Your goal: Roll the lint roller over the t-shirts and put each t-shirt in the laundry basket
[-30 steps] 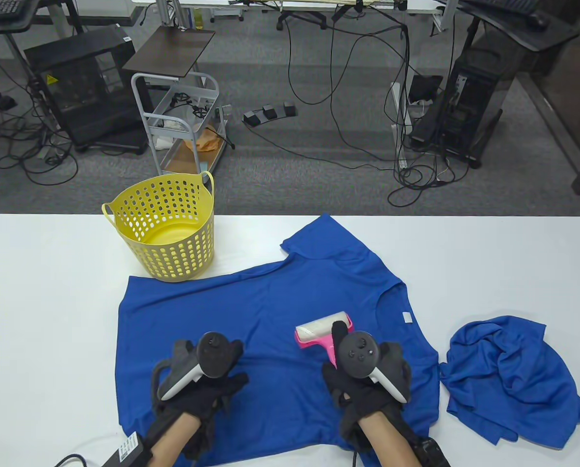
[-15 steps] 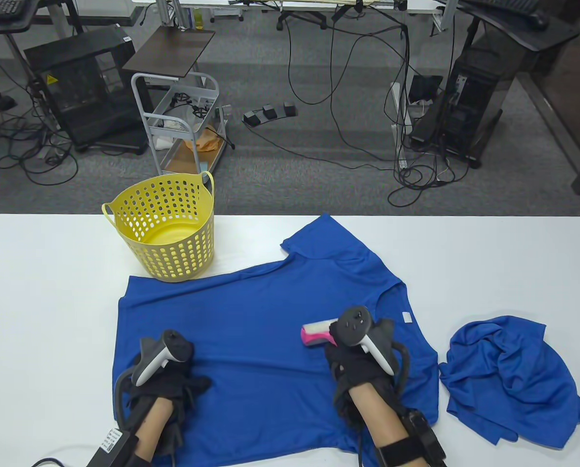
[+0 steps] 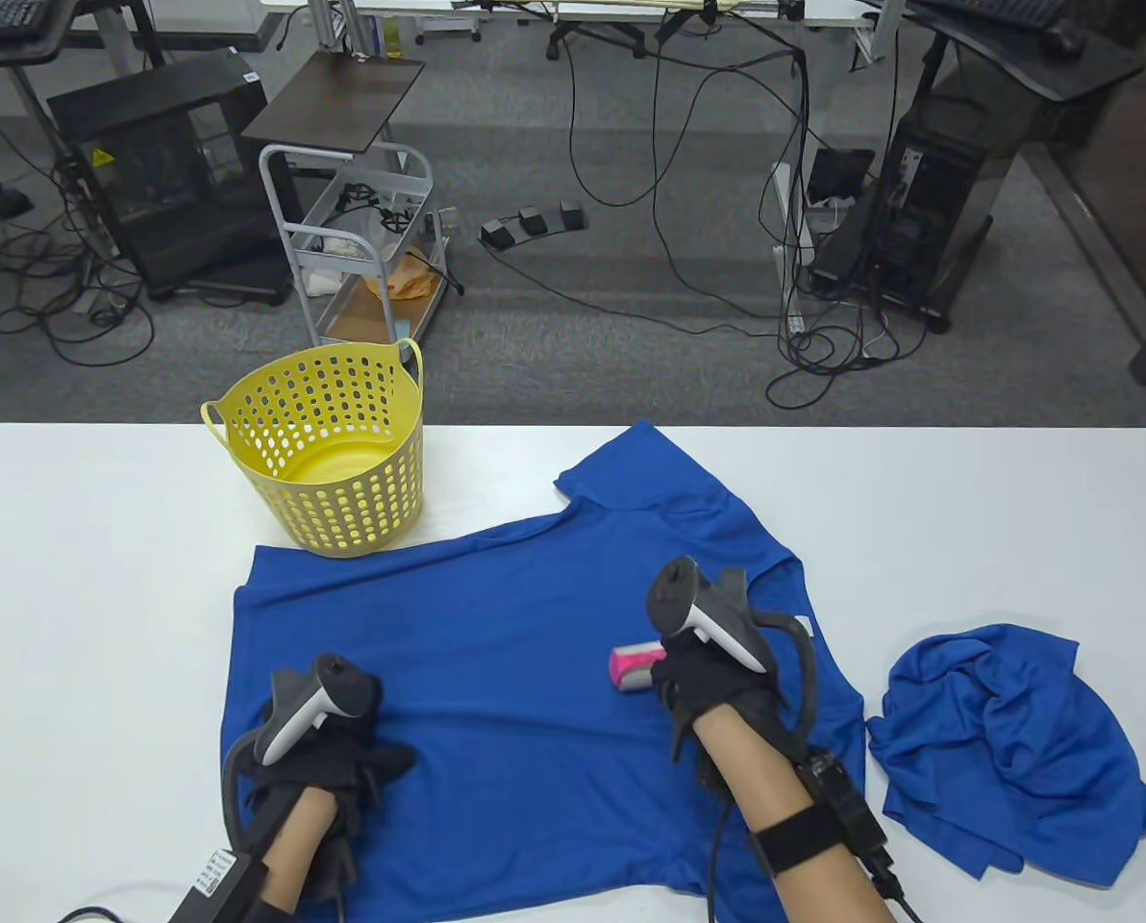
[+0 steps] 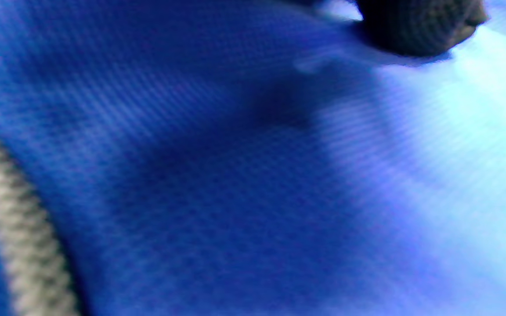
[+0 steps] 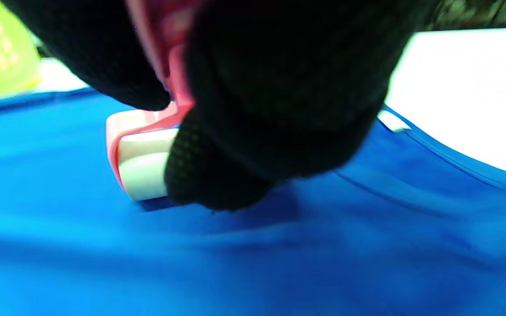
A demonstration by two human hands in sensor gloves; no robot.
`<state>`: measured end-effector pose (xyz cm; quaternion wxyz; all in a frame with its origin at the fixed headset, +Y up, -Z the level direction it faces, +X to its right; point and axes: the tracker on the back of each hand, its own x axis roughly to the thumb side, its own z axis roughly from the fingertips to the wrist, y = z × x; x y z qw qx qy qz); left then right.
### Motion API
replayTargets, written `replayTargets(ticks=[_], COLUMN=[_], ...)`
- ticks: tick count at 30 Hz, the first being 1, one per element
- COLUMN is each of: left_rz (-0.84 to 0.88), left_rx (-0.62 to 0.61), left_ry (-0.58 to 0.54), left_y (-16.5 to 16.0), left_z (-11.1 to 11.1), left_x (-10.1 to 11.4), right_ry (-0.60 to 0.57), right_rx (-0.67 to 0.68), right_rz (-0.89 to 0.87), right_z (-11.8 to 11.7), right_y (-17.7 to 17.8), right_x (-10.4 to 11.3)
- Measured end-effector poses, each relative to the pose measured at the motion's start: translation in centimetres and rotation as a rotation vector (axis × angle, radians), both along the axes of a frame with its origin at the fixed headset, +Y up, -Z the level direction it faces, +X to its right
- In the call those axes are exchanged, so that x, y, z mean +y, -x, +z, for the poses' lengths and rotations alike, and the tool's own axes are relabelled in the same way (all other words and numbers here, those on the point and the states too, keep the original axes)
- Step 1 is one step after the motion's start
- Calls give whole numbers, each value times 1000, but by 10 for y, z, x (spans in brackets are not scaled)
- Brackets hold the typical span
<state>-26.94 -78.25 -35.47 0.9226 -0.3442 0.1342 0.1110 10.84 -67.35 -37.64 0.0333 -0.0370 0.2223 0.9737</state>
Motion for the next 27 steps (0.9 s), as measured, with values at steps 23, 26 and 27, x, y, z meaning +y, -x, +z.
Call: replayTargets(ticks=[23,26,27], left_rz=[19,19,19], left_rx=[-2,-9,-9], left_ry=[1,3,4], left_y=[0,0,0], left_z=[2,2,2], left_x=[-1,-2,-2], right_ry=[-140,-96,-51], right_rx=[-220,-155,-134], right_rz=[-17,15,32], right_z=[-71,-41,-28], right_y=[-18,-22,-23], right_x=[-25,-8,-4])
